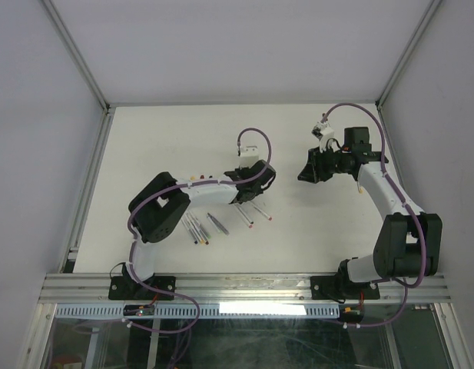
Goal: Open the pen caps
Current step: Place the pen cap at the center of the board.
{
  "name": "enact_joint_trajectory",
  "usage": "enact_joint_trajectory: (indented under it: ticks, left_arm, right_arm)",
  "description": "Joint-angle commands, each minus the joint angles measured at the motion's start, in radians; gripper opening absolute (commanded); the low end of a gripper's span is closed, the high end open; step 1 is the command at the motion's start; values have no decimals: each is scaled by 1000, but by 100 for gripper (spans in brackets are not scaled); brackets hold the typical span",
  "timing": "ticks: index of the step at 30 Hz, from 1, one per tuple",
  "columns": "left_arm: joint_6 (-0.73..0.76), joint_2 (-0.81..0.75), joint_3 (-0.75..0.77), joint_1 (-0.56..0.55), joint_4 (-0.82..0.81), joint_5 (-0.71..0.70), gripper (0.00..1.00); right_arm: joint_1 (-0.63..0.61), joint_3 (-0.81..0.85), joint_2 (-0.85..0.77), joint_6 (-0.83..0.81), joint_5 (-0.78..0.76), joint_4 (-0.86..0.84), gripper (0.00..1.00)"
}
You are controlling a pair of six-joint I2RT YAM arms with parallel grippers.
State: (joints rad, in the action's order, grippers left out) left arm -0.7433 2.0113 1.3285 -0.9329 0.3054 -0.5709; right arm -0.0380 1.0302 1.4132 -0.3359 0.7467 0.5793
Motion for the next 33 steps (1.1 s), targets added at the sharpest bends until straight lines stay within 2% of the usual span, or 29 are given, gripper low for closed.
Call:
enact_joint_trajectory:
  ticks: [1, 6, 33]
  left_arm:
    - [20, 14, 44, 20, 13, -23, 6]
    - [28, 31, 53, 32, 25, -17, 12]
    - [74, -42, 78, 31, 32, 8, 29]
  right_arm:
    - [11, 11, -36, -9, 26, -17, 39]
    - [14, 10, -35, -8, 29, -17, 38]
    - [28, 9, -33, -5, 44, -19, 39]
